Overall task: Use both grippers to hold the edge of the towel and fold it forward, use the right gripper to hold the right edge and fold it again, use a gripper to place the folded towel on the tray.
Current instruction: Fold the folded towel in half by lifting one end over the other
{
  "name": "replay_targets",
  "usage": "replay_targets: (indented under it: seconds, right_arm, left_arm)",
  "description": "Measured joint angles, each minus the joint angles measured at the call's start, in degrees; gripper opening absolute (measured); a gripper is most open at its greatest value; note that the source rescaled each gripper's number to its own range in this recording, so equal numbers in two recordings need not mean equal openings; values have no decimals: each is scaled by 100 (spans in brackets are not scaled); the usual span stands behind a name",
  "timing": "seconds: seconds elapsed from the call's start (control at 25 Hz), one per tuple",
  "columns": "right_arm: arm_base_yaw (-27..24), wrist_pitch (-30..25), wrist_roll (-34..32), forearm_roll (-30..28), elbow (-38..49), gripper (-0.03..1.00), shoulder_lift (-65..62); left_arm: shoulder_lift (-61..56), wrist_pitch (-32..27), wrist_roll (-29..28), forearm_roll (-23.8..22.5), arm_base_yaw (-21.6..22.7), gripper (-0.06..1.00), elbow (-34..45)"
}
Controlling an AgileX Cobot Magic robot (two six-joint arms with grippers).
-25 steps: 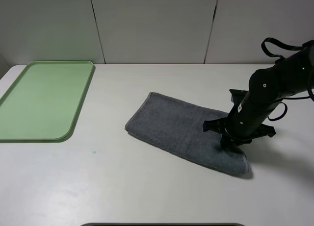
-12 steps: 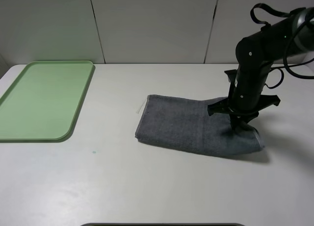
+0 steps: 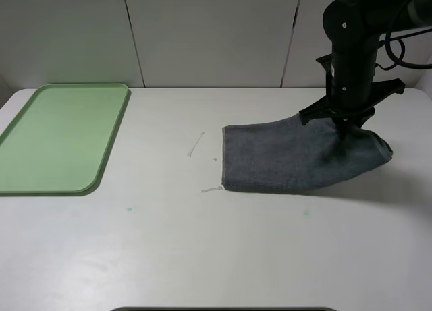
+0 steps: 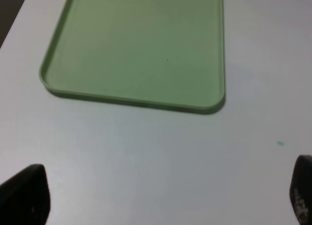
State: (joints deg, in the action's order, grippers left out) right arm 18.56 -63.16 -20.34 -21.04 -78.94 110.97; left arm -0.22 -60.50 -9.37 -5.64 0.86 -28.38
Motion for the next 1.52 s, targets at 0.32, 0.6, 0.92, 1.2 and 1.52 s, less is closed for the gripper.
replay_targets:
  seconds: [0.32,0.6,0.92,1.2,1.52]
  right_arm:
    - [-3,-603,207,257,-989,14,1]
    - [32,-618,388,1178,-1449,14,1]
    - [797,-559,627,1191,-1461,14,1]
    - [1283,-408,640,1155,-1467,14,337]
    - [1346,-200,644,1064,-1467,14,707]
  left_arm:
    - [0,0,0,0,0,100,0]
    - [0,0,0,0,0,100,0]
    - [0,0,0,0,0,100,0]
    - [0,0,0,0,0,100,0]
    - [0,0,0,0,0,100,0]
